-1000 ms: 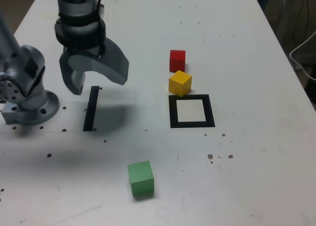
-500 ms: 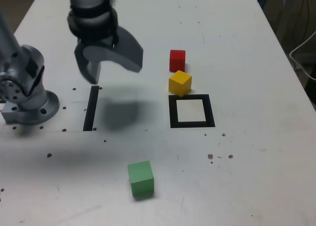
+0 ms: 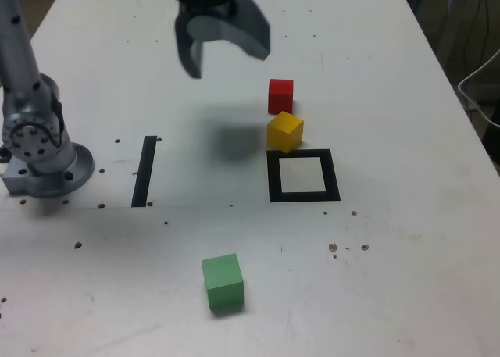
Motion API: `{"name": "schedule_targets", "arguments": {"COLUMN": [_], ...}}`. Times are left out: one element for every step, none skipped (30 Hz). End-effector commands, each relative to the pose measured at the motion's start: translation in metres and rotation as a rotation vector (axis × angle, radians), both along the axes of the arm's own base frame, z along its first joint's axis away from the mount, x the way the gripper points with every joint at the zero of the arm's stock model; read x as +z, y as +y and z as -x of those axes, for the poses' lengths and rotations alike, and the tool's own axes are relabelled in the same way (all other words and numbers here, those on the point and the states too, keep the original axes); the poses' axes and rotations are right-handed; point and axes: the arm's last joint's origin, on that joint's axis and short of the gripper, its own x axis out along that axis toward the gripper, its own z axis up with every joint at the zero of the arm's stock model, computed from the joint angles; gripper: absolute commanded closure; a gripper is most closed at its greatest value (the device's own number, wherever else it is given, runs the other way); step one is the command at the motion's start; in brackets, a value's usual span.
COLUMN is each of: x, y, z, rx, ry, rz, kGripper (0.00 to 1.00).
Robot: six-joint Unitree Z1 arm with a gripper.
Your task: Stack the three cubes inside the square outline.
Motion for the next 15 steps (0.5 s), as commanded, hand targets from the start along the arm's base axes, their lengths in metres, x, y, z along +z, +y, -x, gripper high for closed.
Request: {"name": "schedule_targets", "arguments": {"x": [0.0, 0.0, 0.0, 0.0, -0.001, -0.002, -0.003, -0.005, -0.007, -0.01, -0.012, -0.015, -0.019, -0.023, -0.026], "y": [0.008, 0.011, 0.014, 0.019, 0.022, 0.024, 0.027, 0.03, 0.032, 0.035, 0.037, 0.039, 0.04, 0.042, 0.043], "z": [-0.008, -0.011, -0.015, -0.02, -0.024, -0.028, -0.032, -0.036, -0.041, -0.045, -0.05, -0.054, -0.059, -0.063, -0.067], "rx": [0.006, 0.009, 0.012, 0.016, 0.019, 0.021, 0.022, 0.023, 0.024, 0.024, 0.023, 0.021, 0.019, 0.017, 0.015], "ry": [0.007, 0.01, 0.015, 0.023, 0.029, 0.035, 0.04, 0.045, 0.05, 0.053, 0.058, 0.064, 0.071, 0.078, 0.086], "rz": [0.002, 0.002, 0.004, 0.007, 0.009, 0.011, 0.013, 0.015, 0.016, 0.018, 0.021, 0.024, 0.029, 0.033, 0.038], "kGripper": [0.02, 0.02, 0.03, 0.03, 0.03, 0.03, 0.03, 0.04, 0.04, 0.04, 0.04, 0.04, 0.04, 0.04, 0.04]}}
